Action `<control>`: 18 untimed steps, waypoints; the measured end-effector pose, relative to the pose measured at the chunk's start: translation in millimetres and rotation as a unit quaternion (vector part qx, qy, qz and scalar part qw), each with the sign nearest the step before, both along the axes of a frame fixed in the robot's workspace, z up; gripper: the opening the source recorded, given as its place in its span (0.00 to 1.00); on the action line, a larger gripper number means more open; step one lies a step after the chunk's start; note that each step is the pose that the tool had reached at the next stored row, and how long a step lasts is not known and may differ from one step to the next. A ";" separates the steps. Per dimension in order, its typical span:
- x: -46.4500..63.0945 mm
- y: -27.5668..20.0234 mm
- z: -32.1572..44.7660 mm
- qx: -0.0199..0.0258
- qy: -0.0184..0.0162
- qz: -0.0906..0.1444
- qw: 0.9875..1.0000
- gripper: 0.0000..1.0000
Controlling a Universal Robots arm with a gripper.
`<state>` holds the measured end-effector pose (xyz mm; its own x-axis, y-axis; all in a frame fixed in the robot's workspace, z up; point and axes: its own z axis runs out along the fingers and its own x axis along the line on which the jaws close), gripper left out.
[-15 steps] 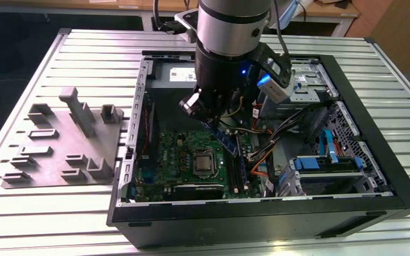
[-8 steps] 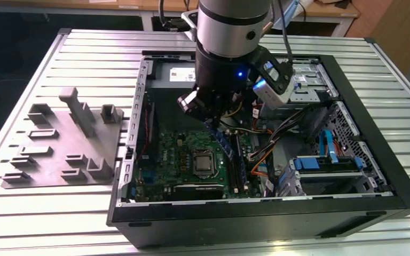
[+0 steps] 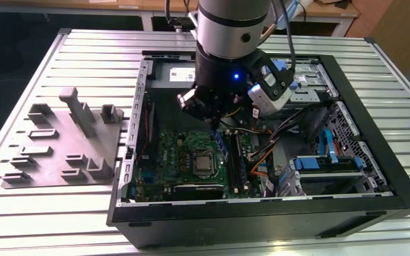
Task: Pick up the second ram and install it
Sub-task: 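Insert the second ram into the second slot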
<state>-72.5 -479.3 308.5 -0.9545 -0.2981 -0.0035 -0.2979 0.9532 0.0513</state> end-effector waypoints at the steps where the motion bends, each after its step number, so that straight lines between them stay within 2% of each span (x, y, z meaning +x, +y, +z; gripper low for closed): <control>1: 0.0 0.0 -0.3 0.000 0.000 -0.009 1.000 0.11; 4: 0.0 0.0 -1.5 0.000 0.000 -0.036 0.999 0.11; 7: 0.0 0.0 -2.7 0.000 0.000 -0.064 0.998 0.11; 11: 0.0 0.0 -4.3 0.000 0.000 -0.100 0.995 0.11; 16: -0.1 0.0 -5.9 0.000 0.000 -0.143 0.990 0.11; 18: -0.2 0.0 -5.9 0.000 0.000 -0.144 0.990 0.11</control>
